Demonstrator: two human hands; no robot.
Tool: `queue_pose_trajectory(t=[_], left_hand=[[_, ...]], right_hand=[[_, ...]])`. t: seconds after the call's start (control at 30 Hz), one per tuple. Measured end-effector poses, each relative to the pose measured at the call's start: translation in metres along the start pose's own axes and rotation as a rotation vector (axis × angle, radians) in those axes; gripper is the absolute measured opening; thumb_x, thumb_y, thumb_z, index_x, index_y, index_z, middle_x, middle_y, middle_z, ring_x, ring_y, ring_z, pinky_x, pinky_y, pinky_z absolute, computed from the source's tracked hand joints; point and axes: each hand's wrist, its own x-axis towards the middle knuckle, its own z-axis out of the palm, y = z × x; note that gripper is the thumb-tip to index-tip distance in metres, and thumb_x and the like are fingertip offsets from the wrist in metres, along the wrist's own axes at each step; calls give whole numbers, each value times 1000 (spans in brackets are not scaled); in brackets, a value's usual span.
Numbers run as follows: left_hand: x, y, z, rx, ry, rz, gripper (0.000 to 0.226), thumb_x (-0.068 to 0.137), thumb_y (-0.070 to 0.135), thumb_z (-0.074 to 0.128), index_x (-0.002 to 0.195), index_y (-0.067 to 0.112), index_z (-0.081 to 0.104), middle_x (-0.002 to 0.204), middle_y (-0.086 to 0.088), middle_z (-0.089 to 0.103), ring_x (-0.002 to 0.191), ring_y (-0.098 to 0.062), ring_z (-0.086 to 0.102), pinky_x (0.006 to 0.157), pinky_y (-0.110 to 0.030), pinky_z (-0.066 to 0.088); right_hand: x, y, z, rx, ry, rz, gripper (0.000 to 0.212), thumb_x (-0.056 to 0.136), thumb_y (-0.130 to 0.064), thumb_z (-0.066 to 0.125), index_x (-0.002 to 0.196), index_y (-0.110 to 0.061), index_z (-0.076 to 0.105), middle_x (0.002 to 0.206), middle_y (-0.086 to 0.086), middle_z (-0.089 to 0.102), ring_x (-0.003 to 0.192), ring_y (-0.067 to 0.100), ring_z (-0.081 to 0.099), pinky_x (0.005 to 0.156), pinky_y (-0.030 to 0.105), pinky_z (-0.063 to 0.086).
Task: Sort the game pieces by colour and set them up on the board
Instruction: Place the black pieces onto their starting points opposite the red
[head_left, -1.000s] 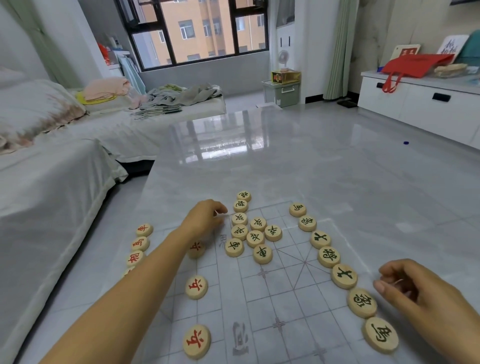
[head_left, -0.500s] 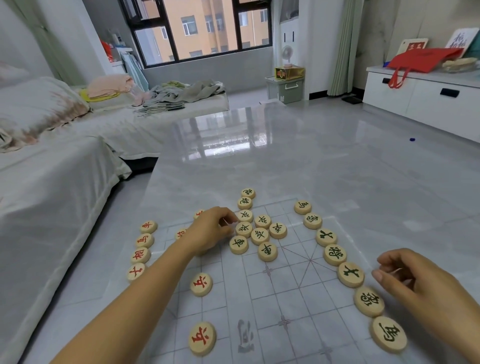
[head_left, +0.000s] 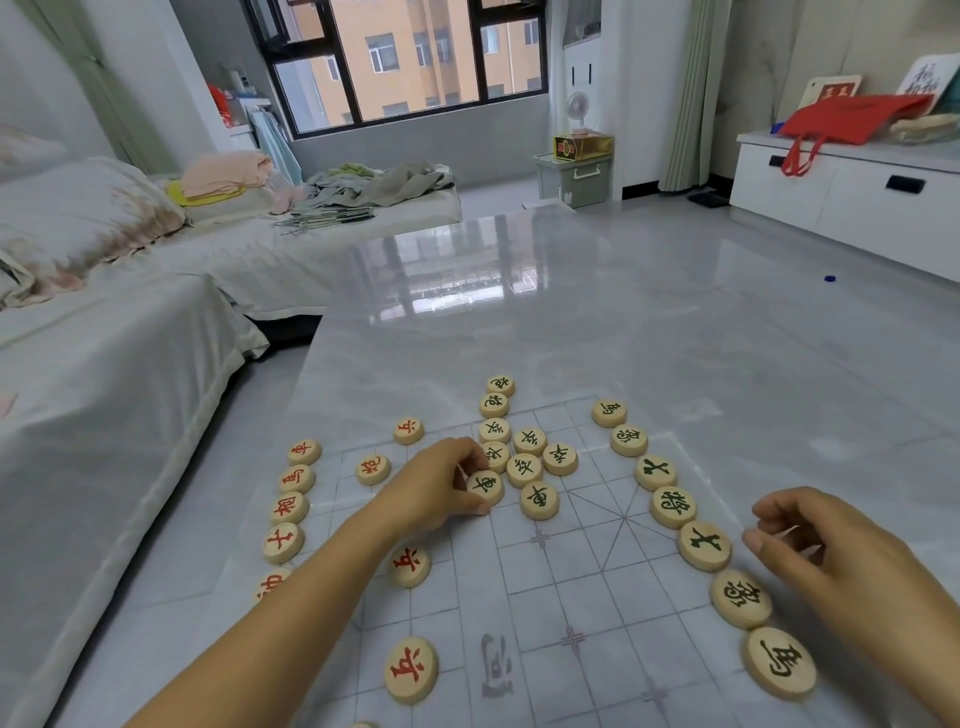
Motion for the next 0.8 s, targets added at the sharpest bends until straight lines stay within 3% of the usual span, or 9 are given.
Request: queue_pose_trajectory(t=[0.13, 0.23, 0.37, 0.47, 0.53, 0.63, 0.8], left_hand=[[-5, 3, 2, 24, 11, 8, 34, 78, 19, 72, 104, 25, 52, 101, 6, 54, 85, -13, 53, 77, -27, 47], [-8, 11, 5, 103, -16, 26, 37, 79, 20, 70, 111, 22, 52, 108, 4, 52, 95, -16, 54, 86, -33, 49], [-13, 26, 14, 252, -19, 145, 55, 82, 34, 66, 131, 30, 43, 122, 2, 42, 113, -17, 39, 97, -33, 39], [-18, 35, 30, 388, 12, 263, 47, 90, 34, 54, 135, 33, 40, 116, 1, 40, 110, -18, 32, 87, -24, 30], [-24, 39, 39, 343, 42, 302, 42, 92, 30, 51, 134, 31, 43, 109, 2, 39, 105, -14, 30, 83, -21, 26], [-38, 46, 50, 308, 12, 374, 43, 93, 30, 50, 135, 28, 42, 115, 0, 42, 104, -13, 32, 85, -21, 30], [-50, 60, 56, 289, -36, 367, 40, 89, 30, 56, 127, 24, 45, 137, 4, 33, 123, -17, 34, 97, -33, 40]], right_hand=[[1, 2, 0, -39, -1, -6, 13, 82, -26, 63, 92, -28, 55, 86, -13, 57, 78, 2, 54, 63, 27, 39], [0, 1, 0, -45, 5, -26, 12, 83, -25, 63, 93, -27, 56, 86, -14, 57, 79, 2, 53, 63, 26, 39], [0, -2, 0, -36, 6, -67, 13, 83, -24, 62, 93, -27, 55, 89, -13, 57, 82, 3, 54, 68, 28, 41], [0, -1, 0, -24, 13, -86, 12, 84, -24, 62, 93, -26, 55, 91, -12, 57, 82, 1, 53, 66, 24, 39], [-1, -1, -3, -12, 27, -110, 12, 84, -23, 62, 92, -27, 54, 91, -13, 56, 83, 0, 53, 65, 20, 37], [-8, -7, -2, -22, 31, -202, 10, 83, -23, 62, 89, -29, 56, 89, -17, 56, 84, 1, 53, 68, 18, 37], [-28, -14, 8, -117, -59, -391, 7, 82, -32, 62, 85, -34, 56, 84, -23, 52, 87, -2, 48, 71, 16, 37]])
